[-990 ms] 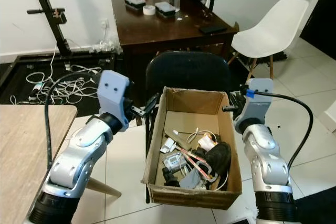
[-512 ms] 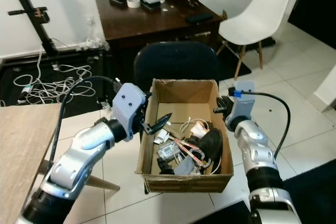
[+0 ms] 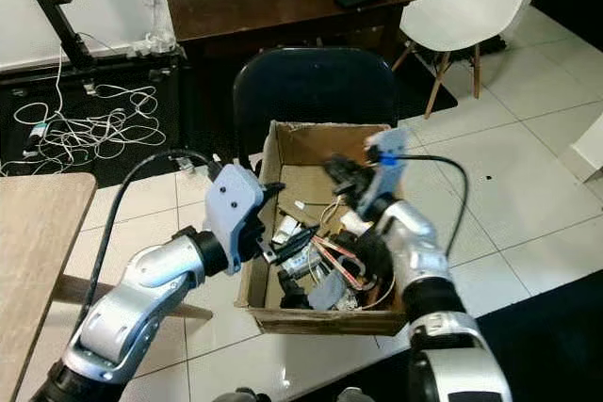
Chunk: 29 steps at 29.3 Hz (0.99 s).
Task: Picking trash to rubbish bin
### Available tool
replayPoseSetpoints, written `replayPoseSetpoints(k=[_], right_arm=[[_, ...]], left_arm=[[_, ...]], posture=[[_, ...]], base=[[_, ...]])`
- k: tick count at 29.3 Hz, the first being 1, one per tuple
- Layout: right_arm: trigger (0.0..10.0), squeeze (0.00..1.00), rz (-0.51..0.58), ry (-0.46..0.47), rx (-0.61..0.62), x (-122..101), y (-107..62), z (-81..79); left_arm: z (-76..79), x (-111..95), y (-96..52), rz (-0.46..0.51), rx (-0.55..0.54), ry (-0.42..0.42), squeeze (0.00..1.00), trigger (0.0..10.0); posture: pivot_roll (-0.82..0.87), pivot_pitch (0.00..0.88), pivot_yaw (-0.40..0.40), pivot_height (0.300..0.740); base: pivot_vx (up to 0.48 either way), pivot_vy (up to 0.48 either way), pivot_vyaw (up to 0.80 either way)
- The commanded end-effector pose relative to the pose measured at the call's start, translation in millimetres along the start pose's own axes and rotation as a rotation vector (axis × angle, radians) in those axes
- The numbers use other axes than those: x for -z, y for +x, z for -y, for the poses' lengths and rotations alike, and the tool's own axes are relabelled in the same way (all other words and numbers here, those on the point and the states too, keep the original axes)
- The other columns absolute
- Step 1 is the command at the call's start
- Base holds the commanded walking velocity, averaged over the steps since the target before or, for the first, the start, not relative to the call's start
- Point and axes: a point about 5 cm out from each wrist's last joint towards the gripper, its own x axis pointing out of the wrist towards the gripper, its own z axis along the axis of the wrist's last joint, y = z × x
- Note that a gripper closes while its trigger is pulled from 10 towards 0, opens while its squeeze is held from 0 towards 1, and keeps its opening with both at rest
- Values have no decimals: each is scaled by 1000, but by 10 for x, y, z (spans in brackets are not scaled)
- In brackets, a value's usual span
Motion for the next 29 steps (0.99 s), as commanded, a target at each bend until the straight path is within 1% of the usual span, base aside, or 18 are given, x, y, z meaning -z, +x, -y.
replayPoseSetpoints(k=[1, 4, 5, 8, 11, 12, 13, 15, 16, 17, 21, 22, 23, 24, 25, 27, 28, 29], right_arm=[[10000, 0, -15, -3, -23, 65, -33, -18], [10000, 0, -16, 6, -63, 83, -35, -48], [10000, 1000, -17, 20, -82, 87, -44, -48], [10000, 1000, -18, 26, -89, 88, -59, -29], [10000, 1000, -46, -49, -47, 83, -81, 31], [10000, 325, -67, -69, -36, 91, -91, 49], [10000, 0, -85, -87, -32, 99, -103, 63], [10000, 0, -124, -110, -29, 125, -145, 94], [10000, 0, -124, -110, -29, 125, -145, 94], [10000, 0, -164, -163, 6, 135, -201, 155], [10000, 0, -130, -197, 101, 49, -256, 273], [10000, 0, -70, -222, 216, -89, -285, 387], [10000, 0, -28, -239, 296, -185, -308, 464], [10000, 0, 53, -220, 421, -349, -357, 582], [10000, 0, 121, -203, 511, -496, -405, 667], [10000, 0, 199, -197, 566, -674, -445, 715], [10000, 0, 238, -208, 559, -752, -443, 683], [10000, 0, 262, -214, 553, -798, -442, 658]], left_arm=[[31, 16, -32, -12, 12, -9, 0, 10000], [46, 14, -23, -12, 19, -14, 0, 10000], [48, 10, -17, -12, 20, -13, 0, 10000], [38, 7, -5, -11, 12, -10, 0, 10000], [-28, 18, -15, -21, -39, 10, 0, 10000], [-74, 26, -29, -27, -74, 21, 0, 10000], [-123, 34, -44, -35, -111, 29, 0, 10000], [-213, 47, -85, -43, -173, 34, 0, 10000], [-213, 47, -85, -43, -173, 34, 0, 10000], [-273, 48, -137, -42, -210, 25, 0, 10000], [-326, 33, -189, -24, -260, -10, 0, 10000], [-355, 16, -209, -11, -299, -33, 0, 10000], [-377, 8, -221, -3, -325, -48, 0, 10000], [-432, -12, -237, 13, -390, -72, 0, 10000], [-486, -37, -252, 36, -459, -104, 0, 10000], [-561, -80, -275, 72, -549, -135, 0, 10000], [-603, -112, -287, 91, -600, -128, 0, 10000], [-628, -133, -294, 103, -632, -120, 0, 10000]], posture=[[208, 230, 6, 740], [204, 229, 5, 740], [203, 227, 4, 740], [204, 219, 2, 740], [204, 209, -3, 740], [205, 205, -5, 740], [206, 199, -8, 740], [208, 191, -18, 740], [208, 191, -18, 740], [209, 181, -23, 740], [208, 165, -30, 740], [207, 158, -33, 740], [206, 151, -34, 740], [201, 134, -39, 740], [199, 124, -40, 740], [195, 114, -40, 740], [187, 93, -44, 740], [187, 93, -44, 740]], base=[[0, 0, 0], [0, 0, 0], [0, 0, 0], [0, 0, 0], [0, 0, 0], [0, 0, 0], [0, 0, 0], [0, 0, 0], [0, 0, 0], [0, 0, 0], [0, 0, 0], [0, 0, 0], [0, 0, 0], [0, 0, 0], [0, 0, 0], [0, 0, 0], [0, 0, 0], [0, 0, 0]])
